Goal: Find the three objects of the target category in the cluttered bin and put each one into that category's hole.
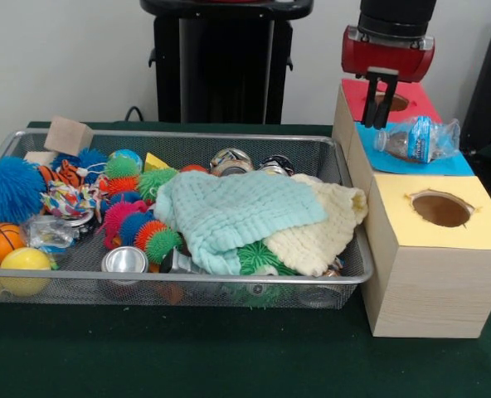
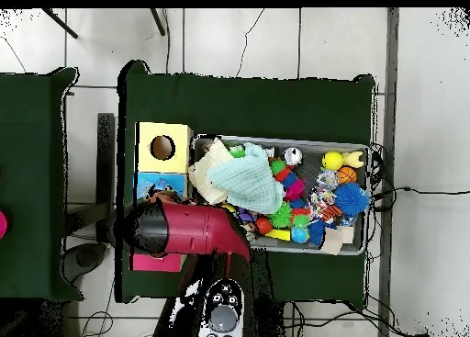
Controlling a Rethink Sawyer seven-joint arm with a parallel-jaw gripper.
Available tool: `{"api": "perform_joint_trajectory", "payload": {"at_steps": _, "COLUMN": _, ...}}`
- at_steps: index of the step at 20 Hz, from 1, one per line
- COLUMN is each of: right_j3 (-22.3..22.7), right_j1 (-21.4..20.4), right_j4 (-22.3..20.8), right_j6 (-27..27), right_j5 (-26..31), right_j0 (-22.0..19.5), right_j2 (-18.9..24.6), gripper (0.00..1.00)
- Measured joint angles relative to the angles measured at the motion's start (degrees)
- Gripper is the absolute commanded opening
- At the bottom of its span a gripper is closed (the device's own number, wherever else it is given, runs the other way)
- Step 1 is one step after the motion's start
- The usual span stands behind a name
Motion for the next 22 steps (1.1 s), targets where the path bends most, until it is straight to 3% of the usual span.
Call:
{"api": "perform_joint_trajectory", "payload": {"at_steps": 14, "right_j3": 0.2, "right_j1": -0.4, "right_j4": 0.0, "right_j6": 0.0, "right_j5": 0.0, "right_j0": 1.3, "right_j2": 0.1, "gripper": 0.00}}
{"api": "perform_joint_trajectory", "payload": {"at_steps": 22, "right_j3": 0.2, "right_j1": 0.2, "right_j4": 0.0, "right_j6": 0.0, "right_j5": 0.0, "right_j0": 4.6, "right_j2": 0.1, "gripper": 0.00}}
